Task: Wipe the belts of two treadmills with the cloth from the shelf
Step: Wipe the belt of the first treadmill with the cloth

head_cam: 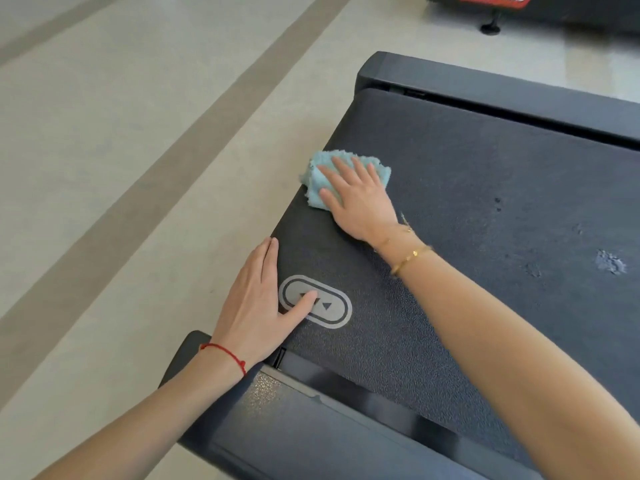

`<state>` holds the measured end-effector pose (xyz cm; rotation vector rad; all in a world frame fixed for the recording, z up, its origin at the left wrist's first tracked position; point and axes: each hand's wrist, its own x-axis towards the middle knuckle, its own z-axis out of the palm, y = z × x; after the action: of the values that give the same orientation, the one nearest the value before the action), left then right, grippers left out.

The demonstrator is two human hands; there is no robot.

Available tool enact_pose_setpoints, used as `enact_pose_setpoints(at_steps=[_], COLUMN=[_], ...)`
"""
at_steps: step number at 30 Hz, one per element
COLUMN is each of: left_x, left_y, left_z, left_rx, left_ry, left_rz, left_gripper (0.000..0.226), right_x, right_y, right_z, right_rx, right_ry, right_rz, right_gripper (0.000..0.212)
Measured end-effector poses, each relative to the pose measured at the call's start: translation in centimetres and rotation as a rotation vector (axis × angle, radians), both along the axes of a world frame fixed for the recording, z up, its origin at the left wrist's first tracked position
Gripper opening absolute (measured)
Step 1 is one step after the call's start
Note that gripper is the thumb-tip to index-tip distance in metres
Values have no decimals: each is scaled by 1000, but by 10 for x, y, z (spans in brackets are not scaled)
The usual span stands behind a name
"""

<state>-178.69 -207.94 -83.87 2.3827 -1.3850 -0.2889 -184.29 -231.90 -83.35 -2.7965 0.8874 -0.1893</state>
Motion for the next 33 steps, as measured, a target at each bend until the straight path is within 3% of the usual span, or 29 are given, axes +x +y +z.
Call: enact_pose_setpoints(at_steps=[7,14,18,23,29,33], left_x=[4,3,2,2,1,2], left_y=[4,1,0,-1,-1,-1], left_z=[-2,-5,-4,-6,-4,-3], left_rx=[-54,-38,-63,-83,-94,-113], left_ry=[58,-16,21,-1,2,16], left_rz=[-21,-23,-1,-13,-24,-65], left_gripper=[80,79,67,64,56,54], right_x=[-71,16,-25,-102,-70,-114], right_y=[63,-16,29,57,16,92], right_z=[6,2,-1,3,0,2], right_rx=[7,-4,-30,2,8,-3], right_ry=[3,30,-55,27,9,-16], right_rz=[328,1,149,294,-88,186], right_gripper=[53,51,53,52,51,52])
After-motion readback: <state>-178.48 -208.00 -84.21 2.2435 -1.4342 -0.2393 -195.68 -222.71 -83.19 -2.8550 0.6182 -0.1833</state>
